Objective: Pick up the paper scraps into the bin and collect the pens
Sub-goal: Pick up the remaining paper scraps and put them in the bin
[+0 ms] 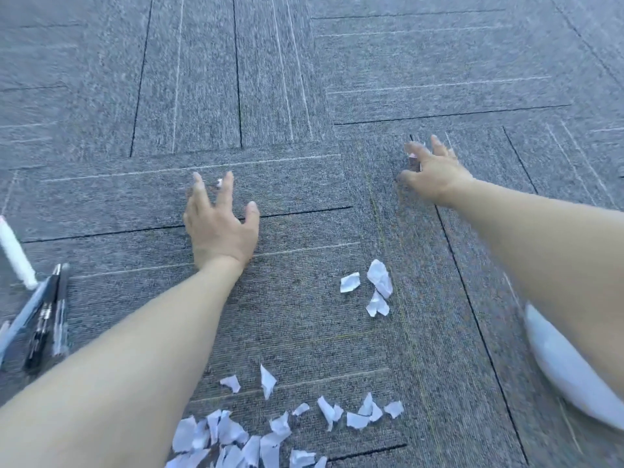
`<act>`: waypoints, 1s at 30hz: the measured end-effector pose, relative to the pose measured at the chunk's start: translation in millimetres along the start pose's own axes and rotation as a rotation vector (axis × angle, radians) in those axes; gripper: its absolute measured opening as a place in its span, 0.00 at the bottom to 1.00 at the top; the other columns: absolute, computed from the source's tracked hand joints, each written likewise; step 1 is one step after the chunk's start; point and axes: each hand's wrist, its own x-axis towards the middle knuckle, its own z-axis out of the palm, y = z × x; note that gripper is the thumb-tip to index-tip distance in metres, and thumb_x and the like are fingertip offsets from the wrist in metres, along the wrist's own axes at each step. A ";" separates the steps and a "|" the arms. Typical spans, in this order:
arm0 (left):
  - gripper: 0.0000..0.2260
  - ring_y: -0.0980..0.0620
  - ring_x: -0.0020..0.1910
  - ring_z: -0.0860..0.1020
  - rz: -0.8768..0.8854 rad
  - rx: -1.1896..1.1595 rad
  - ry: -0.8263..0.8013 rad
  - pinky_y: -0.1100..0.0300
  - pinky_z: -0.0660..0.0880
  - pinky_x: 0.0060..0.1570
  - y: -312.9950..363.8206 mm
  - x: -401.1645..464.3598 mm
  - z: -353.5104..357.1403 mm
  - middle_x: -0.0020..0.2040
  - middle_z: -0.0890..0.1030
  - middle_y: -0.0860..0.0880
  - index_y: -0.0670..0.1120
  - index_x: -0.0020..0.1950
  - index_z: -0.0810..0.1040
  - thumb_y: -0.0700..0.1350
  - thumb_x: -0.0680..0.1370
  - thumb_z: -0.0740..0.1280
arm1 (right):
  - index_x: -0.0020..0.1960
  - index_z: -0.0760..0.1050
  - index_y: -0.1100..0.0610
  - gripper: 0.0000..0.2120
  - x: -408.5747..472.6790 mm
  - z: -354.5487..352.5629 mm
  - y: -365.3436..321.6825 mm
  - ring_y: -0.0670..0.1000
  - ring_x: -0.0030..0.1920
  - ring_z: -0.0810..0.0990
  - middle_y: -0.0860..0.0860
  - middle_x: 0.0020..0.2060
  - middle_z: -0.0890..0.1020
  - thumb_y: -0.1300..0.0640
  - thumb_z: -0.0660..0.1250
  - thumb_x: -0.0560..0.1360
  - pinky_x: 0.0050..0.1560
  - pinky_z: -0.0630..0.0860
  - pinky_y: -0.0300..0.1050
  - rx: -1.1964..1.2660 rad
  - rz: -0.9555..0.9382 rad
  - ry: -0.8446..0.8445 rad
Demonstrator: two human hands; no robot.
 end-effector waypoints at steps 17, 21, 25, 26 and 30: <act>0.19 0.48 0.71 0.65 0.293 -0.163 -0.017 0.53 0.57 0.72 -1.4 0.3 3.5 0.71 0.70 0.46 0.42 0.70 0.70 0.40 0.79 0.58 | 0.76 0.62 0.58 0.22 -163.2 88.4 -24.3 0.44 0.77 0.54 0.47 0.76 0.62 0.58 0.55 0.82 0.71 0.45 0.34 0.214 -0.398 0.052; 0.19 0.57 0.71 0.62 0.630 -0.242 -0.241 0.62 0.53 0.71 8.4 -64.8 -4.0 0.71 0.70 0.47 0.42 0.69 0.71 0.34 0.78 0.59 | 0.75 0.63 0.58 0.22 -213.3 119.9 -33.4 0.45 0.77 0.54 0.49 0.75 0.64 0.60 0.57 0.81 0.72 0.39 0.31 0.274 -0.511 0.052; 0.24 0.61 0.71 0.59 0.850 -0.350 -0.650 0.69 0.46 0.72 31.5 -150.6 -8.2 0.71 0.69 0.49 0.43 0.70 0.71 0.35 0.74 0.53 | 0.65 0.74 0.62 0.18 -268.0 143.3 -30.9 0.52 0.71 0.66 0.54 0.67 0.73 0.64 0.60 0.76 0.73 0.61 0.44 0.372 -0.569 0.025; 0.26 0.62 0.71 0.59 0.860 -0.380 -0.728 0.68 0.48 0.72 30.8 -165.1 -12.2 0.71 0.70 0.50 0.43 0.69 0.71 0.35 0.72 0.52 | 0.60 0.77 0.62 0.16 -280.5 145.8 -27.2 0.53 0.66 0.71 0.54 0.62 0.76 0.66 0.61 0.74 0.68 0.68 0.47 0.415 -0.567 0.026; 0.23 0.60 0.70 0.64 0.865 -0.368 -0.829 0.63 0.60 0.70 -17.9 -202.0 -35.8 0.69 0.70 0.54 0.51 0.70 0.70 0.38 0.76 0.54 | 0.49 0.77 0.59 0.11 -323.3 150.8 -1.0 0.51 0.60 0.75 0.49 0.53 0.80 0.64 0.59 0.70 0.60 0.73 0.51 0.498 -0.480 0.167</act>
